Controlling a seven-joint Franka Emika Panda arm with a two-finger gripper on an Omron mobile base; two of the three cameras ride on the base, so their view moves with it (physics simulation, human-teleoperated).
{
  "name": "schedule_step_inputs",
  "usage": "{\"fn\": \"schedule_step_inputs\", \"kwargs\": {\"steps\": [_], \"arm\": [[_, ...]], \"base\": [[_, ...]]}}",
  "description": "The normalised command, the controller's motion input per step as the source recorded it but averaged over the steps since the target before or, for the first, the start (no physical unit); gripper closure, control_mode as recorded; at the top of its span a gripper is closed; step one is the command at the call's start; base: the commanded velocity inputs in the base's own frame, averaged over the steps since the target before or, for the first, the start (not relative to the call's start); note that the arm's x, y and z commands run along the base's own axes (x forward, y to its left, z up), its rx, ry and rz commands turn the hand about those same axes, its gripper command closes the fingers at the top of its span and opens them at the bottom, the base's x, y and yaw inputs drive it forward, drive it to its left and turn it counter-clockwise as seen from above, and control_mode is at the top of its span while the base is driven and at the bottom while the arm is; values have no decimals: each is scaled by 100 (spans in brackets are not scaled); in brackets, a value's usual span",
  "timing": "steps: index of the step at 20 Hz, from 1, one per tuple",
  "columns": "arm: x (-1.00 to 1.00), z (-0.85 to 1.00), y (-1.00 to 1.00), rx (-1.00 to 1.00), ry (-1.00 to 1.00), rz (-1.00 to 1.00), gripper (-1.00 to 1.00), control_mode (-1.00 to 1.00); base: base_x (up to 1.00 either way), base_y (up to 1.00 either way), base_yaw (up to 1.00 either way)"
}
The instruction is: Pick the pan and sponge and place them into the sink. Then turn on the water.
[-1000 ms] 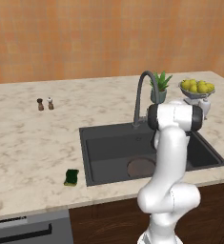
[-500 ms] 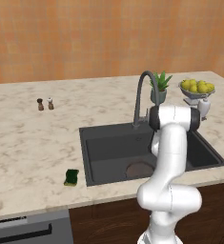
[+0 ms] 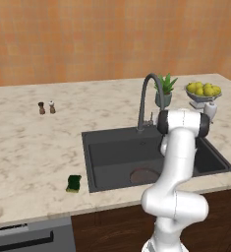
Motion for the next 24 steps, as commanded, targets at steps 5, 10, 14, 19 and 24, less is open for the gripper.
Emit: {"fn": "schedule_step_inputs", "kwargs": {"steps": [5, 10, 14, 19, 24], "arm": [[-5, 31, -24, 15, -26, 0, -100, -100], [0, 72, -23, 14, -14, 1, -100, -100], [0, 80, -2, 3, -10, 0, -100, -100], [0, 100, -11, 0, -2, 3, -100, -100], [0, 100, -1, 0, -15, 0, -100, -100]], "base": [[0, 0, 0], [0, 0, 0], [0, 0, 0], [0, 0, 0], [0, 0, 0]]}}
